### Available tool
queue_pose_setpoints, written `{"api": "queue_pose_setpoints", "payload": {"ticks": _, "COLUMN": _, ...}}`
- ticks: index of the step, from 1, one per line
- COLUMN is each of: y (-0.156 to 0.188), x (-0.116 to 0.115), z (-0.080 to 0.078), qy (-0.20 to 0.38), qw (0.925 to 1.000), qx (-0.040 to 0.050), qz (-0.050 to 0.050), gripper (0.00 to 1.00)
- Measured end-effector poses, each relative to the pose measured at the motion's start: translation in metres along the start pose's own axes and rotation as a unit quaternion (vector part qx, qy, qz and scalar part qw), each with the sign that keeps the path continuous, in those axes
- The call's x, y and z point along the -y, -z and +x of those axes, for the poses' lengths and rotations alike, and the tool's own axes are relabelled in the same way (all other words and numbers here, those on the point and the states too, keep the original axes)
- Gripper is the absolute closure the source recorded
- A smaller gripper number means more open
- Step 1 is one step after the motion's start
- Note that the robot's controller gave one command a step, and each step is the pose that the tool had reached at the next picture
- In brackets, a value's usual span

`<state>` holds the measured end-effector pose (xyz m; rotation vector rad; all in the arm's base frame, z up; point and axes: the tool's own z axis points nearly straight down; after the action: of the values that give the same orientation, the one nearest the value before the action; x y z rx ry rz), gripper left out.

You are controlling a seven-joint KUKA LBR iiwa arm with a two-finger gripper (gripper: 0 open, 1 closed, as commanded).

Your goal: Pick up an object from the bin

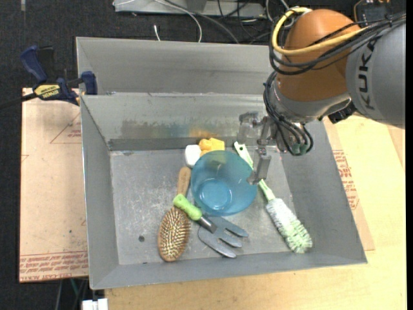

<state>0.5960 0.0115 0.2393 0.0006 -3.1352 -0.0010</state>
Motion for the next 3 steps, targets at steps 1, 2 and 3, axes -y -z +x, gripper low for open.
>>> {"api": "queue_pose_setpoints", "payload": {"ticks": 1, "y": 0.004, "x": 0.000, "z": 0.000, "qy": 0.000, "qw": 1.0000, "qx": 0.0029, "qz": 0.000, "gripper": 0.00}}
{"api": "queue_pose_setpoints", "payload": {"ticks": 2, "y": -0.033, "x": 0.019, "z": 0.015, "qy": 0.127, "qw": 0.9919, "qx": 0.0025, "qz": 0.000, "gripper": 0.00}}
{"api": "queue_pose_setpoints", "payload": {"ticks": 3, "y": -0.035, "x": 0.019, "z": 0.025, "qy": 0.119, "qw": 0.9929, "qx": 0.0015, "qz": 0.000, "gripper": 0.00}}
